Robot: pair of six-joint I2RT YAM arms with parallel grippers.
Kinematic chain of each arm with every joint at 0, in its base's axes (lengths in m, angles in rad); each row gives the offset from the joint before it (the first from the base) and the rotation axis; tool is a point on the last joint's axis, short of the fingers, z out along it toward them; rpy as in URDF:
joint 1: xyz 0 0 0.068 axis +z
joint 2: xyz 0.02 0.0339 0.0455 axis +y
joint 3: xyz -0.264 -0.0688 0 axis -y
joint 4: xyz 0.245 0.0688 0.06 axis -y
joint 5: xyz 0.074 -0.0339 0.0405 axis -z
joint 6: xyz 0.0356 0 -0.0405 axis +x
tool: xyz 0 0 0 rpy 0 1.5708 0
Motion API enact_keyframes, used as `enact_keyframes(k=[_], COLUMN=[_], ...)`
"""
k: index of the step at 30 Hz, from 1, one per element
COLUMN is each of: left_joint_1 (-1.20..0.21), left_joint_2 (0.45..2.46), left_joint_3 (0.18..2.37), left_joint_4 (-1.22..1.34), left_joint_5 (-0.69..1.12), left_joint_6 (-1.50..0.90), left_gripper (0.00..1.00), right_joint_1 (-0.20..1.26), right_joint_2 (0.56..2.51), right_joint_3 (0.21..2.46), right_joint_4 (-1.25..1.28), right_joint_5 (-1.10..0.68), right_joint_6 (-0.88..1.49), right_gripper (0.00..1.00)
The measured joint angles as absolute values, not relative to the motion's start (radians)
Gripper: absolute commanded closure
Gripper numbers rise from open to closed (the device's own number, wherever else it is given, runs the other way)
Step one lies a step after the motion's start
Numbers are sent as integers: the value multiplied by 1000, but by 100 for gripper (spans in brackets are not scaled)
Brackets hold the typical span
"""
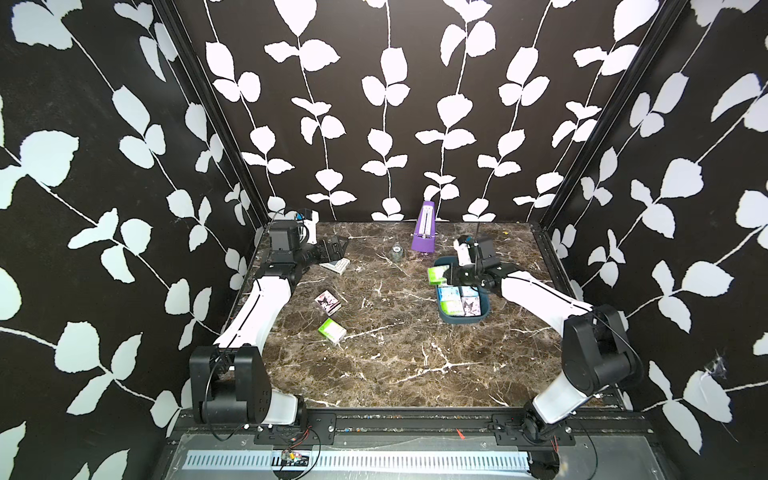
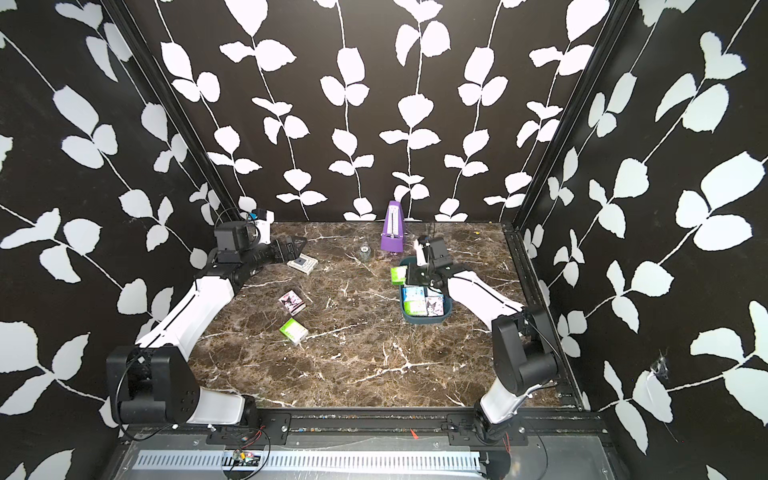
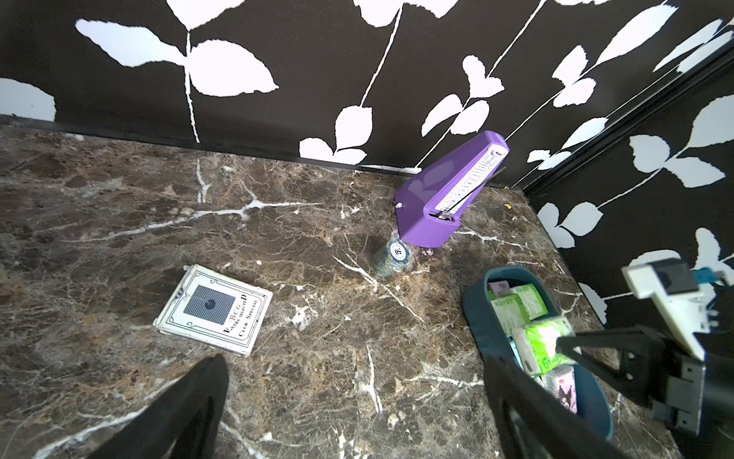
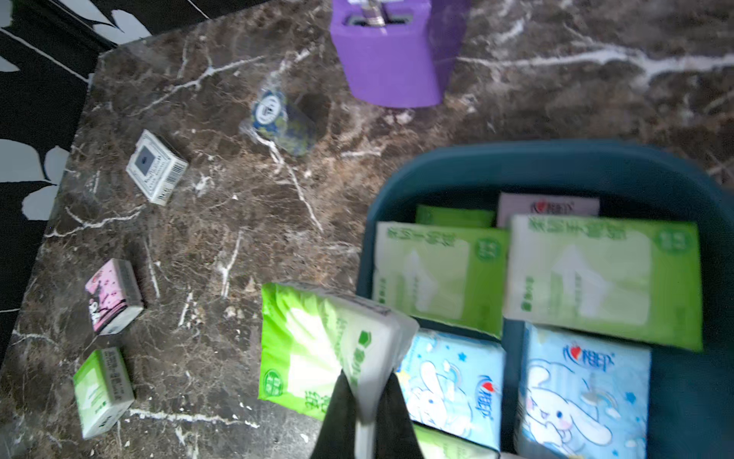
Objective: Put the pocket tissues into the storage box
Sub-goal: Place the pocket tissues in the storage box.
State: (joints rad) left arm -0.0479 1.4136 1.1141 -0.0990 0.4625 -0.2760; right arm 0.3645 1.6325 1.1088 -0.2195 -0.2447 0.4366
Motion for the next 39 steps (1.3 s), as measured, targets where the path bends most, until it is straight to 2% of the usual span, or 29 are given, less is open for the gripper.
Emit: enact_keyframes(k=[11, 32, 39], left_joint_1=[-48, -48, -48], left_joint_2=[1414, 1414, 1414], left_joint_3=[1114, 1119, 1126], left_joint_4=[-104, -121, -123], left_joint_5=[451, 429, 428], left_joint_6=[-260, -238, -235], left_gripper=[1, 1, 1], right_joint_1=[278, 267, 271], right_joint_2=[1584, 1747, 1778], right_joint_3=[1045, 1072, 1105], right_joint_4=[-216, -199, -199], right_joint_5=[-253, -364, -377], right_joint_6=[455, 419, 419], right_gripper=[100, 100, 71])
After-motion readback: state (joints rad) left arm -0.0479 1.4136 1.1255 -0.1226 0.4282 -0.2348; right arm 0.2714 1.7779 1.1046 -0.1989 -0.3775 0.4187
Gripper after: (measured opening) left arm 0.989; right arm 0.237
